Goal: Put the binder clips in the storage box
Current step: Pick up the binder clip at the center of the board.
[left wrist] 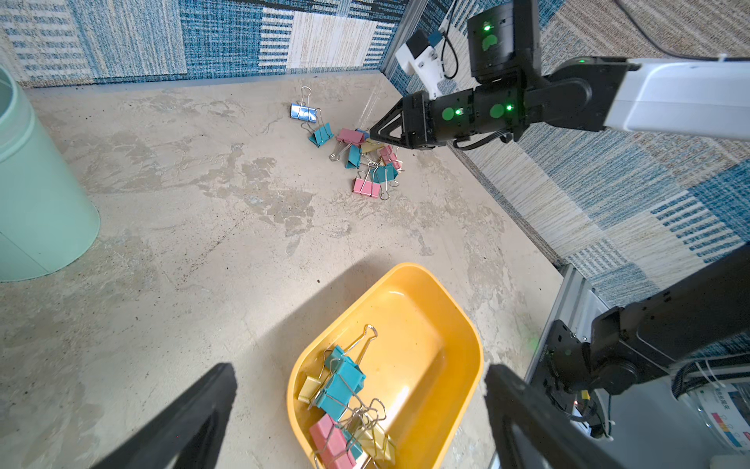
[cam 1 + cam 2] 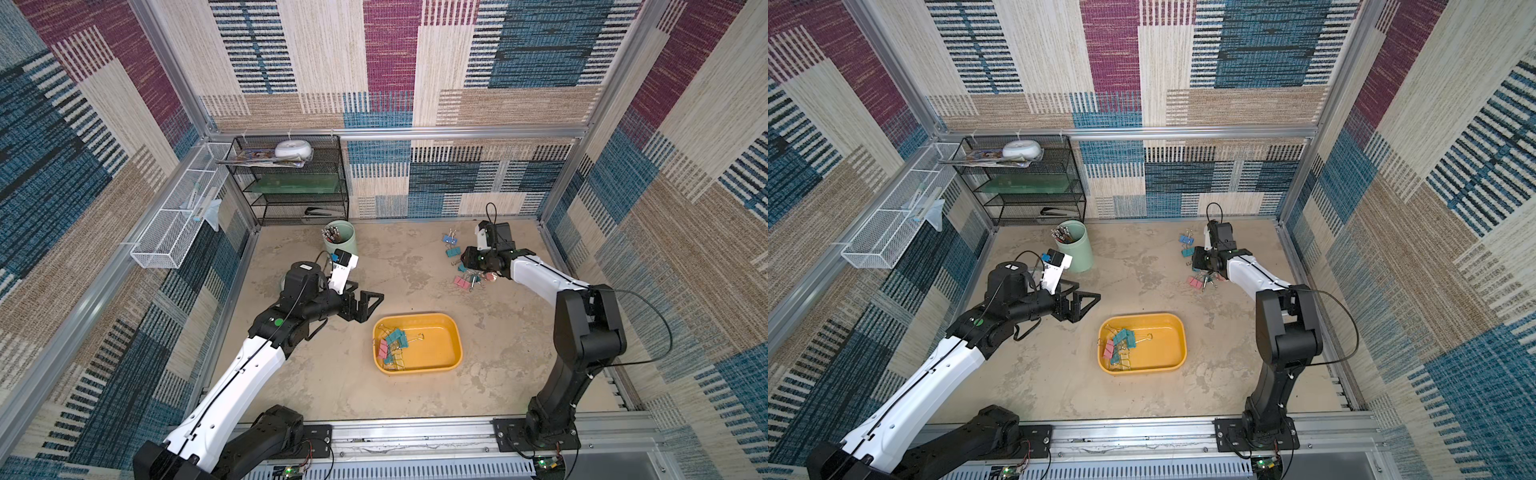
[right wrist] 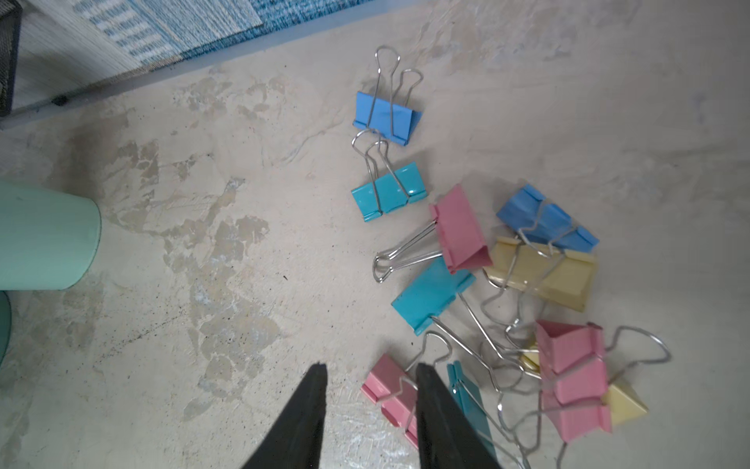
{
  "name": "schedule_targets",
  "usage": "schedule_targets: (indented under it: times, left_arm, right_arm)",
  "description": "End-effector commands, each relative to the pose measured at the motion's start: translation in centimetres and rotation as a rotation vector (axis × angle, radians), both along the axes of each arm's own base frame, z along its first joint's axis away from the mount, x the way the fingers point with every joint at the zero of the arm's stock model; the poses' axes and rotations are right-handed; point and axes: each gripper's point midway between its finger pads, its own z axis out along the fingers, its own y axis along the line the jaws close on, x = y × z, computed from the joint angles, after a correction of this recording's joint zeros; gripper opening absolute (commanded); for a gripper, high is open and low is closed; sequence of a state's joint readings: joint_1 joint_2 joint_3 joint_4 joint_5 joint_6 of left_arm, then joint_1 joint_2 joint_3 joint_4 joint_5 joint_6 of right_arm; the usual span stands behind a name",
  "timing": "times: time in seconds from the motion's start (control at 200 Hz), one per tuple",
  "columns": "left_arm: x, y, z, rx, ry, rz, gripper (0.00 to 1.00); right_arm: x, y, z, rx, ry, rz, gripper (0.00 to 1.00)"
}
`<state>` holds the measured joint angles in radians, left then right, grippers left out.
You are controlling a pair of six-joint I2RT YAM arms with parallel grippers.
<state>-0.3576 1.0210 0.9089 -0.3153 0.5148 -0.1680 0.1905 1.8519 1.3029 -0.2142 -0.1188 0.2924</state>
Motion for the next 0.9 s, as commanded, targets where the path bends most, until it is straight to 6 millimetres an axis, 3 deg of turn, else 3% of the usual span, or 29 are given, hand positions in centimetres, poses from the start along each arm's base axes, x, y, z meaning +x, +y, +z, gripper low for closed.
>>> schedule_targets:
  times: [0.0,0.321,0.511,0.696,0.891]
  left_arm:
    - [0.2,0.0,0.5,-0.002,-0.032,-0.002,1.0]
    - [0.2,0.1,0.7,-0.001,-0.039,0.002,1.0]
    - [0.2,0.0,0.6,-0.005,-0.032,0.001,1.0]
    - [0.2,0.0,0.6,-0.006,-0.032,-0.001,1.0]
    - [0.1,-0.1,0.7,-0.01,-0.031,-0.012,1.0]
  right_arm:
    - [-0.7,0.3,-2.3,-0.034,0.082,0.077,0.41]
    - [-1.6,0.1,-5.4,-0.049,0.16,0.084,0.35]
    - [-2.4,-0.2,-5.8,-0.048,0.168,0.067,0.15]
    - [-2.9,1.0,-3.5,0.039,0.123,0.088,0.01]
    - [-4.9,3.8,2.8,0.249,0.001,0.153,0.0]
